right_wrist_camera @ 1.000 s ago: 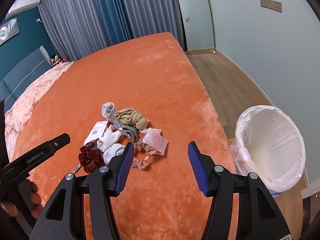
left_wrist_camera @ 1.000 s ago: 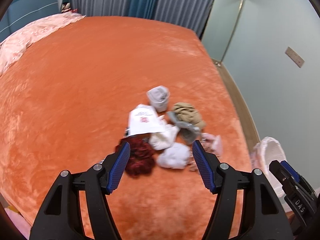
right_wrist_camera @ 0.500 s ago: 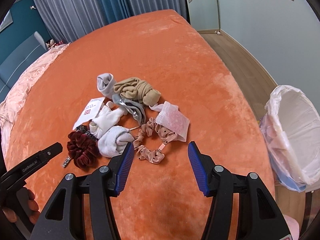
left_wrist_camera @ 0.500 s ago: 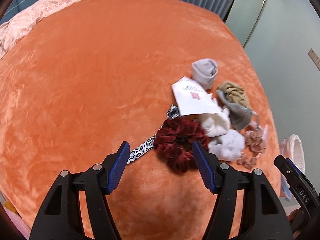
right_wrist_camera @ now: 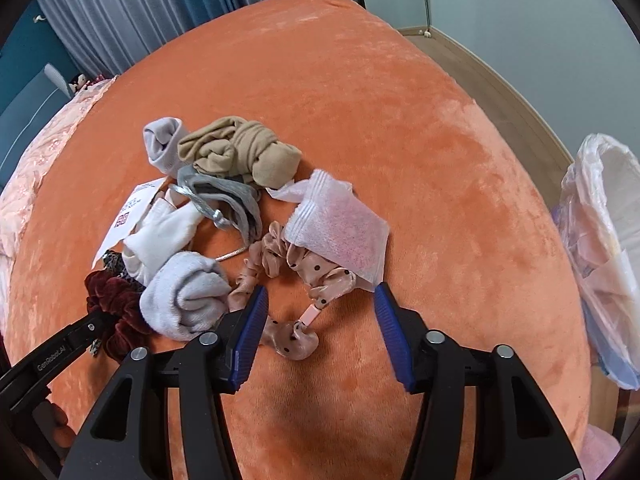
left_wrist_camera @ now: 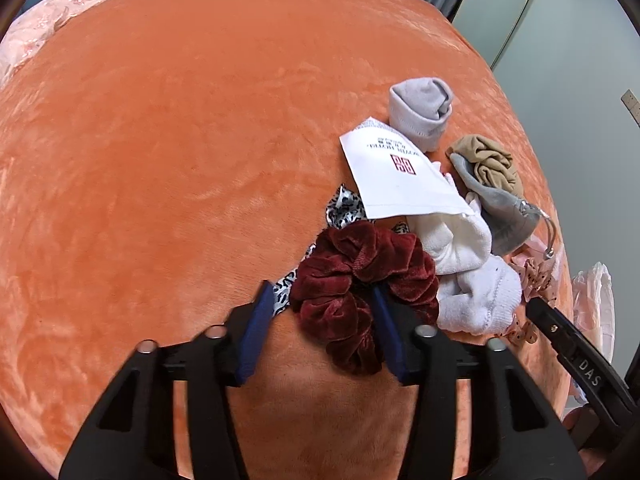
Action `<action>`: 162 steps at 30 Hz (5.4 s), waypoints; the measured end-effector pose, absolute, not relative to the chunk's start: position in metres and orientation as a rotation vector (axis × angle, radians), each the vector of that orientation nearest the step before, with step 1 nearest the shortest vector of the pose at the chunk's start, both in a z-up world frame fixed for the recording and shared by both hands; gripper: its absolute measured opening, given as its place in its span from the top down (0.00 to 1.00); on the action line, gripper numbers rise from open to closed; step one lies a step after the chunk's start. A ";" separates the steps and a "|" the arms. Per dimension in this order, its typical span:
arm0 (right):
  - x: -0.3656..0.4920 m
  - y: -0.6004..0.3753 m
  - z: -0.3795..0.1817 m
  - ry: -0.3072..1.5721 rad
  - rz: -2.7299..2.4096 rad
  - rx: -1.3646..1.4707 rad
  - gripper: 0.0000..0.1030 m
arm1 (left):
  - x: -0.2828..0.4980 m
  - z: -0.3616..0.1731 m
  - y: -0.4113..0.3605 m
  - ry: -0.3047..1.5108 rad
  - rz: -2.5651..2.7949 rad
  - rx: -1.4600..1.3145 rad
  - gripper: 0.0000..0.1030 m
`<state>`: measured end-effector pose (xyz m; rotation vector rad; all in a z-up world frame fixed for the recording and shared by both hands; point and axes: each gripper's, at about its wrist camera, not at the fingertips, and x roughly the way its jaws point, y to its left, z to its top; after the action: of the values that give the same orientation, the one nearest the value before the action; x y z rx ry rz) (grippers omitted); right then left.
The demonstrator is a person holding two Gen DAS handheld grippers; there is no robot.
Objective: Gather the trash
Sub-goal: 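Grasp the dark red velvet scrunchie with the left tool while the right tool grasps the pink dotted scrunchie, then carry both scrunchies over the trash bin with both tools, then open both tools to drop the scrunchies into the bin, then move both open tools back toward the remaining clutter on the bed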
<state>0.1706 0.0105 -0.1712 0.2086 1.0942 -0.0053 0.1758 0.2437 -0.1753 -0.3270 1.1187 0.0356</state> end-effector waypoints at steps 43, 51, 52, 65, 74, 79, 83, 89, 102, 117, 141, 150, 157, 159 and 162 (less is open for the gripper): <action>0.064 -0.132 0.015 0.673 -0.023 0.329 0.94 | 0.112 0.016 0.040 0.812 -0.349 -0.167 0.83; 0.039 -0.188 0.026 0.629 -0.108 0.349 0.94 | 0.101 0.038 -0.029 0.780 -0.461 -0.108 0.83; 0.036 -0.195 0.026 0.626 -0.118 0.350 0.94 | 0.100 0.040 -0.039 0.774 -0.478 -0.100 0.83; 0.016 -0.249 0.018 0.613 -0.219 0.385 0.94 | 0.094 0.049 -0.122 0.763 -0.592 -0.030 0.83; 0.010 -0.263 0.012 0.614 -0.252 0.401 0.94 | 0.100 0.040 -0.155 0.791 -0.623 -0.004 0.83; 0.010 -0.265 0.009 0.617 -0.259 0.410 0.93 | 0.106 0.035 -0.166 0.798 -0.629 0.004 0.83; 0.010 -0.268 0.006 0.617 -0.266 0.416 0.89 | 0.108 0.035 -0.171 0.797 -0.633 -0.003 0.80; 0.010 -0.261 0.002 0.634 -0.266 0.431 0.76 | 0.112 0.034 -0.170 0.787 -0.582 -0.011 0.50; 0.006 -0.251 0.008 0.638 -0.257 0.401 0.67 | 0.112 0.036 -0.150 0.791 -0.551 -0.033 0.50; 0.011 -0.233 0.016 0.643 -0.223 0.377 0.66 | 0.109 0.044 -0.114 0.773 -0.511 -0.072 0.51; 0.036 -0.165 0.009 0.693 -0.120 0.303 0.58 | 0.120 0.024 -0.022 0.816 -0.378 -0.163 0.50; 0.051 -0.122 -0.010 0.753 -0.059 0.282 0.58 | 0.127 -0.008 0.036 0.871 -0.278 -0.202 0.44; 0.064 -0.090 -0.036 0.814 -0.019 0.263 0.58 | 0.133 -0.043 0.087 0.935 -0.193 -0.237 0.41; 0.069 -0.083 -0.043 0.830 -0.009 0.262 0.58 | 0.136 -0.055 0.102 0.959 -0.170 -0.251 0.41; 0.078 -0.069 -0.057 0.860 0.002 0.258 0.58 | 0.138 -0.071 0.118 0.988 -0.143 -0.260 0.41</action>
<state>0.0782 -0.0688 -0.0571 0.2575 0.8602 0.0024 0.1383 0.1178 -0.0712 -0.2595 0.9880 -0.1427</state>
